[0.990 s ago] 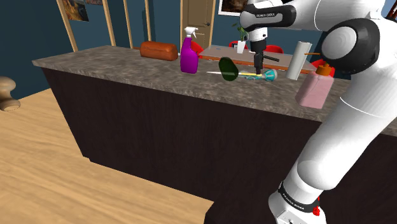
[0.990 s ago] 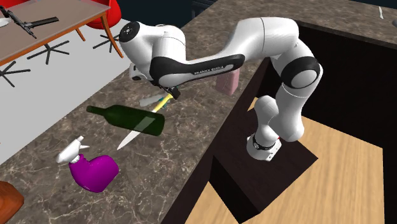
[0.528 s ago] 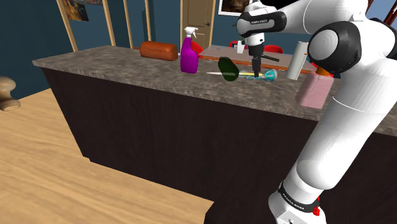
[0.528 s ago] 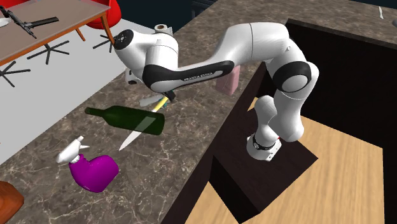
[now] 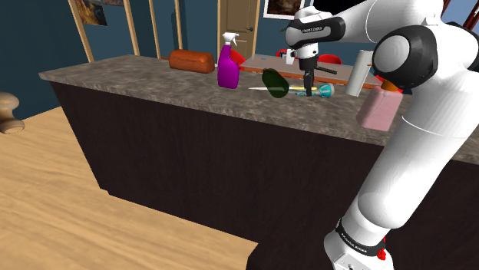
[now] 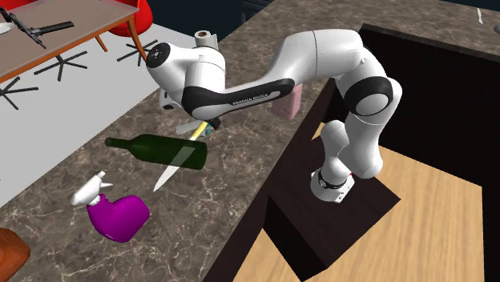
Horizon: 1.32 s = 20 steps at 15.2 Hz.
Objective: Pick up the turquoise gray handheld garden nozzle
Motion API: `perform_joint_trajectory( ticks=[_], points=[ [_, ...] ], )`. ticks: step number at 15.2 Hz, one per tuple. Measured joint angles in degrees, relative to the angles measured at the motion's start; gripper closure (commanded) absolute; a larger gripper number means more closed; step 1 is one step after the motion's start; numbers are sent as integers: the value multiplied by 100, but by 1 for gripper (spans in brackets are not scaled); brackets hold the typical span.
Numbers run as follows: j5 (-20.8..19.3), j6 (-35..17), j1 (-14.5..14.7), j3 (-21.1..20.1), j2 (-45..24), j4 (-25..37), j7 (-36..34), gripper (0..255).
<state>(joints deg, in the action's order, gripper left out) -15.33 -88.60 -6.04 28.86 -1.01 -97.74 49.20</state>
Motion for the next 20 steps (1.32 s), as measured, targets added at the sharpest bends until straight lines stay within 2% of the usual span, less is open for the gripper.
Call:
perform_joint_trajectory(
  ticks=[8,20],
  points=[
    [7,98,3,-2,-16,105,25,255],
    [75,974,-22,18,-229,1209,309,255]
  ],
)
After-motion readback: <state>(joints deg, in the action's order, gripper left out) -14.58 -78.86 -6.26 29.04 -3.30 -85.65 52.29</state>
